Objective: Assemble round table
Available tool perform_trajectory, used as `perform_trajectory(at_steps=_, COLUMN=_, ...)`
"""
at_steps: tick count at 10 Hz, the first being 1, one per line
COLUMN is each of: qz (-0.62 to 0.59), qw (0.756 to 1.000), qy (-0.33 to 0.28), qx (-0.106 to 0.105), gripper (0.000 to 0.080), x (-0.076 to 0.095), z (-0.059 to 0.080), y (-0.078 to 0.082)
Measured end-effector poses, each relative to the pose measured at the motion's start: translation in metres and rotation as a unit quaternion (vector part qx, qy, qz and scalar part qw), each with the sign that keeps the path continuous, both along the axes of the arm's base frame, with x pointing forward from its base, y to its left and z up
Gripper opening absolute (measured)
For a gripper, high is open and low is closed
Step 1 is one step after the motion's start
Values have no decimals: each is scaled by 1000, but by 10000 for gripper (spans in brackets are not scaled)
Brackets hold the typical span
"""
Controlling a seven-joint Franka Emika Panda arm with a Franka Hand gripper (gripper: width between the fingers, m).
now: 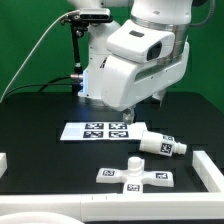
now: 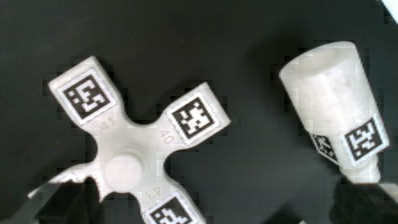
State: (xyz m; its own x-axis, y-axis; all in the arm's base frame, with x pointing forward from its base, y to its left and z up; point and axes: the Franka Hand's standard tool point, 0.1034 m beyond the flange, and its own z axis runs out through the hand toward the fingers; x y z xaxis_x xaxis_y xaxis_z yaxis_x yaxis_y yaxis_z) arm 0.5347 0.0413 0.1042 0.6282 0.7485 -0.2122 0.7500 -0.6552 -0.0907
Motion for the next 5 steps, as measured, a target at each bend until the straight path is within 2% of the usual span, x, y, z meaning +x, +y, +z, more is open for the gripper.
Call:
perform_trajectory(at_steps=1, qz=5, qw=1000, qy=0, qx=-5, gripper=650, x=0, z=0, y=-1)
perform_trajectory(at_steps=5, qz=5, qw=1000, qy=0, qx=-4, gripper=650, x=0, z=0, y=-1)
